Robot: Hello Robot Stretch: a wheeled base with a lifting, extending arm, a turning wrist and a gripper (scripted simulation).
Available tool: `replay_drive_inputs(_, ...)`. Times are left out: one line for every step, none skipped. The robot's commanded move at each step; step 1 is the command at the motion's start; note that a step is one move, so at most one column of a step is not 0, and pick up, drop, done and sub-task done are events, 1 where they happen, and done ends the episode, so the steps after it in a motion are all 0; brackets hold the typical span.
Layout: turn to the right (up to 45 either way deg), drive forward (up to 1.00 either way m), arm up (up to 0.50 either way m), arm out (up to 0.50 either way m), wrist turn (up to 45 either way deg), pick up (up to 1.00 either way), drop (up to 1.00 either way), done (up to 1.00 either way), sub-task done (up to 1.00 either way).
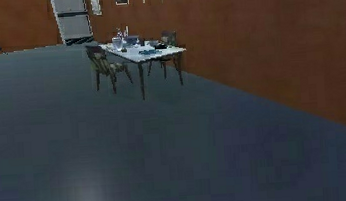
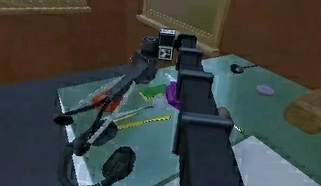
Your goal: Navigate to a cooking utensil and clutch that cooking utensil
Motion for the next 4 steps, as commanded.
replay_drive_inputs(0.0, 0.0, 0.0, 0.0, 45.0, 0.0, 0.0, 0.0, 0.0)
replay_drive_inputs(0.0, 0.0, 0.0, 0.0, 24.0, 0.0, 0.0, 0.0, 0.0)
replay_drive_inputs(0.0, 0.0, -0.16, 0.0, 0.0, 0.0, 0.0, 0.0, 0.0)
replay_drive_inputs(0.0, 0.0, 0.0, 0.0, 0.0, 1.0, 0.0, 0.0, 0.0)
